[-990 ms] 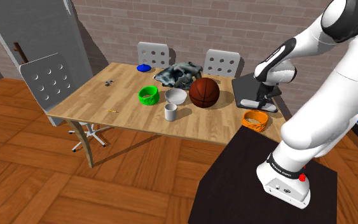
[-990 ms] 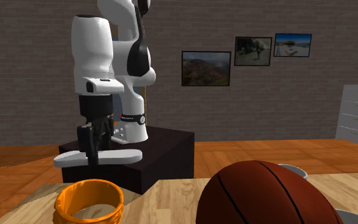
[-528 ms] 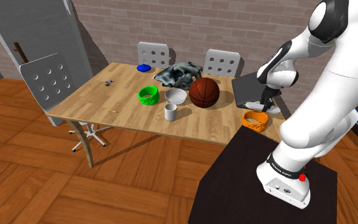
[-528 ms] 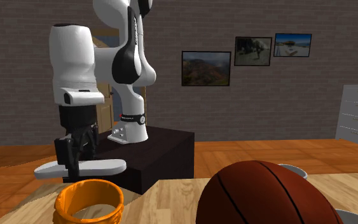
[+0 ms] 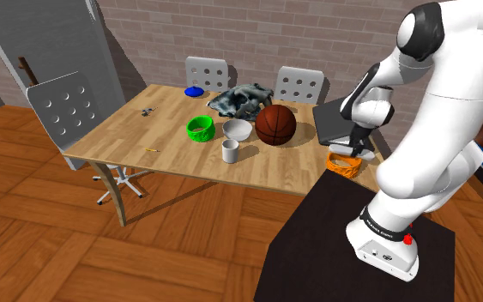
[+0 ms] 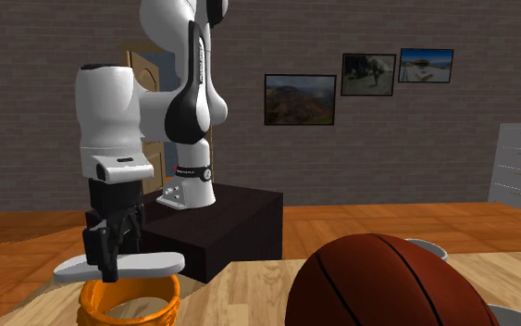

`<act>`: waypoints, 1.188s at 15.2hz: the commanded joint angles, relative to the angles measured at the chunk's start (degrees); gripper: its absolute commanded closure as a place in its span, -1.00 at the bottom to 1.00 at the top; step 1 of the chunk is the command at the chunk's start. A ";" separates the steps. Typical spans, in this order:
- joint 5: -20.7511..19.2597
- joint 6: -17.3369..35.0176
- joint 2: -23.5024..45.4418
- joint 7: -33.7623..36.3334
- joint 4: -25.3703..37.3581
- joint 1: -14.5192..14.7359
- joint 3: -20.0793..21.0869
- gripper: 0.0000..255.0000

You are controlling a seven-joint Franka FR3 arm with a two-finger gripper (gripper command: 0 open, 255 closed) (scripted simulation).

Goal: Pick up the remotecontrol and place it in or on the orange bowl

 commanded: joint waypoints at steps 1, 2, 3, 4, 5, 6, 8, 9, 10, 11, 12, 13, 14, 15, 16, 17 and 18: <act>2.60 1.31 1.95 -1.93 0.44 -1.23 1.67 1.00; 2.93 1.50 2.22 -2.17 0.49 -1.45 1.96 1.00; 2.92 1.51 2.22 -2.16 0.49 -1.47 1.97 1.00; 2.92 1.51 2.22 -2.16 0.49 -1.48 1.98 1.00; 2.91 1.51 2.22 -2.16 0.49 -1.48 1.98 1.00; 2.91 1.51 2.22 -2.16 0.49 -1.48 1.98 1.00; 2.91 1.51 2.22 -2.15 0.49 -1.48 1.98 1.00; 2.91 1.51 2.22 -2.15 0.49 -1.48 1.98 1.00; 2.90 1.50 2.21 -2.15 0.49 -1.47 1.97 -1.00; 2.91 1.51 2.22 -2.16 0.49 -1.48 1.98 -1.00; 2.92 1.51 2.22 -2.16 0.49 -1.48 1.98 -1.00; 2.91 1.51 2.22 -2.16 0.49 -1.48 1.98 -1.00; 2.91 1.51 2.22 -2.16 0.49 -1.48 1.98 -1.00; 2.91 1.51 2.22 -2.16 0.49 -1.48 1.98 -1.00; -0.08 -0.12 -0.12 0.03 0.03 0.17 -0.25 -1.00; -3.19 -1.81 -2.51 2.29 -0.33 1.73 -2.39 -1.00; -6.43 -3.58 -4.94 4.63 -0.56 3.05 -4.27 -1.00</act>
